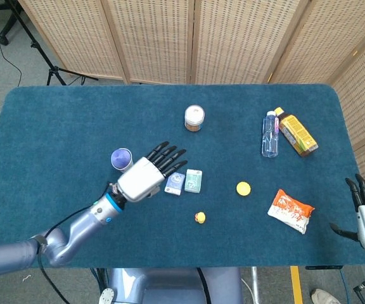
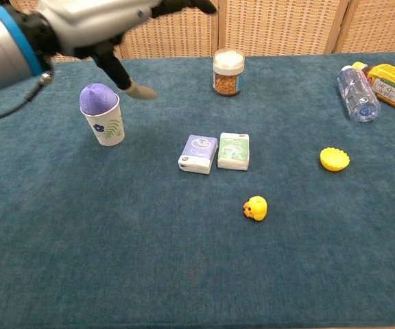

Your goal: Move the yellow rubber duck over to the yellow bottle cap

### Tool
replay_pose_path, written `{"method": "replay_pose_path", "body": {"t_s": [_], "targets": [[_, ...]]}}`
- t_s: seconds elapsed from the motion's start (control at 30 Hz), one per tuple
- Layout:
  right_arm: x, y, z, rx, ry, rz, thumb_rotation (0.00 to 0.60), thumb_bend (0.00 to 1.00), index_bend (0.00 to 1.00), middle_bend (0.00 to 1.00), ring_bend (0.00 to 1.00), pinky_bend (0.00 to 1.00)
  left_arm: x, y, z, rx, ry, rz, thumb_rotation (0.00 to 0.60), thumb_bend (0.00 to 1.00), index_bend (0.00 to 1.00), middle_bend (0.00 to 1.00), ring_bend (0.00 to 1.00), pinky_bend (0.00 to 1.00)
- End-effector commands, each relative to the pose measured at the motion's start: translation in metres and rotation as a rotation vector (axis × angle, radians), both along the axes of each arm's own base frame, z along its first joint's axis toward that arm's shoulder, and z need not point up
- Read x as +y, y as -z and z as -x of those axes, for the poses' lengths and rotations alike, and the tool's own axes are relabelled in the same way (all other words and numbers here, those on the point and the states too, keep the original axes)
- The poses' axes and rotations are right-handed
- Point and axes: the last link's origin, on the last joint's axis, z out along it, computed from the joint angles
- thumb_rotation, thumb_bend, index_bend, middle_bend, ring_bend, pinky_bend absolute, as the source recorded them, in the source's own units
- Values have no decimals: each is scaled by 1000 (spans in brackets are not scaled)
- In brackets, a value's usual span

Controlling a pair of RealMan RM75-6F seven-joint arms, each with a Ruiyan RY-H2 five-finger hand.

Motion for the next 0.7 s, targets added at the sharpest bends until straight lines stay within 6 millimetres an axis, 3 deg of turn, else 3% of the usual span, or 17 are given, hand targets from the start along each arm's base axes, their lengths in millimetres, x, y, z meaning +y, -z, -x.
{"method": "replay_pose_path", "body": {"t_s": [0.03, 0.2, 0.37, 0.53, 0.7], "targets": [[-1, 5, -3, 4, -13, -19, 600, 0, 18, 0, 0, 0, -16, -66, 47, -57, -108, -47, 600, 168, 68, 0, 0, 0], [-9, 16, -13, 21, -84, -76, 600, 0, 24, 0, 0, 0, -38, -116, 101, -106, -262, -131, 600, 161, 11, 0, 0, 0], [-21, 32, -36, 13, -203, -219, 600, 0, 71, 0, 0, 0, -75, -146, 154, -180, -444, -188, 600, 155, 0, 0, 0, 0], [-38, 52, -71, -12, -344, -371, 600, 0, 127, 0, 0, 0, -108, -156, 193, -237, -611, -223, 600, 155, 0, 0, 0, 0], [-50, 75, -104, -9, -441, -511, 600, 0, 182, 0, 0, 0, -125, -159, 211, -218, -697, -253, 600, 162, 0, 0, 0, 0]]}}
